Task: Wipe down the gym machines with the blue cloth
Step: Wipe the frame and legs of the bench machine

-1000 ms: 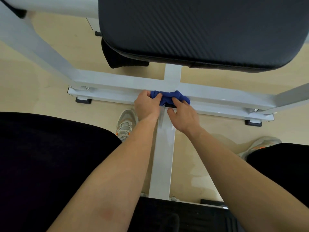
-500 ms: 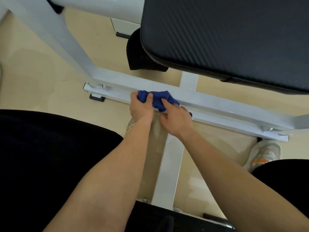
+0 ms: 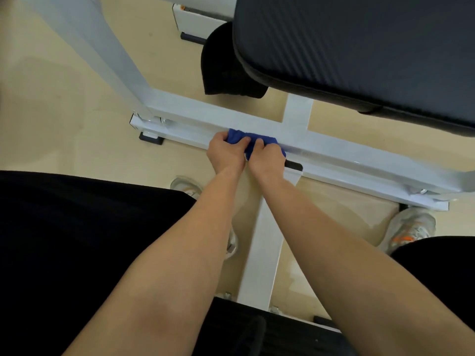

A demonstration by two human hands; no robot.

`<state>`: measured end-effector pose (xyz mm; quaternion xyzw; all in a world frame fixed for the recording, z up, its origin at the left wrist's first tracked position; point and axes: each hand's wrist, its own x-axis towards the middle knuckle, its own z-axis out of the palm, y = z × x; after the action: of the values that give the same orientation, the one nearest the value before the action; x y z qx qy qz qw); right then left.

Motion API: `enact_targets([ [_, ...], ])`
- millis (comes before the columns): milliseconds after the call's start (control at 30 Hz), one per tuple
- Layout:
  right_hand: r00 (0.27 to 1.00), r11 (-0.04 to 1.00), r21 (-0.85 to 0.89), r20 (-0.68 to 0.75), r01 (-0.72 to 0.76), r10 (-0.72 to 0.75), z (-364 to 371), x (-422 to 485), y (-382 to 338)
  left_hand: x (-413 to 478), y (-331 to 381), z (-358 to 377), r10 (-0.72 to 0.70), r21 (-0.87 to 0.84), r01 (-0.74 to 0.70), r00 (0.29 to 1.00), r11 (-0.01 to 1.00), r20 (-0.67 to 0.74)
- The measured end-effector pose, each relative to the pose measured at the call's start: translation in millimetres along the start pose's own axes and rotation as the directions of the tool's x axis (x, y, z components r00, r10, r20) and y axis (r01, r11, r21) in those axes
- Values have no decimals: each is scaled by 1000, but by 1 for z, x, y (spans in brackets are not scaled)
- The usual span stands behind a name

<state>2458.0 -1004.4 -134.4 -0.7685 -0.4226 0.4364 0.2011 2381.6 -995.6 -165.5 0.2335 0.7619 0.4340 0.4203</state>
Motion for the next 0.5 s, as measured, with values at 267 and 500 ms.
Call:
enact_targets([
  [267,998,999,33,69,-6,4,85,13,-51,64,3,-71,50,29,-46,986,999,-160],
  [500,999,998,53,20,37,-38,87,20,-24,61,-3,-67,56,18,-54,987,998,-150],
])
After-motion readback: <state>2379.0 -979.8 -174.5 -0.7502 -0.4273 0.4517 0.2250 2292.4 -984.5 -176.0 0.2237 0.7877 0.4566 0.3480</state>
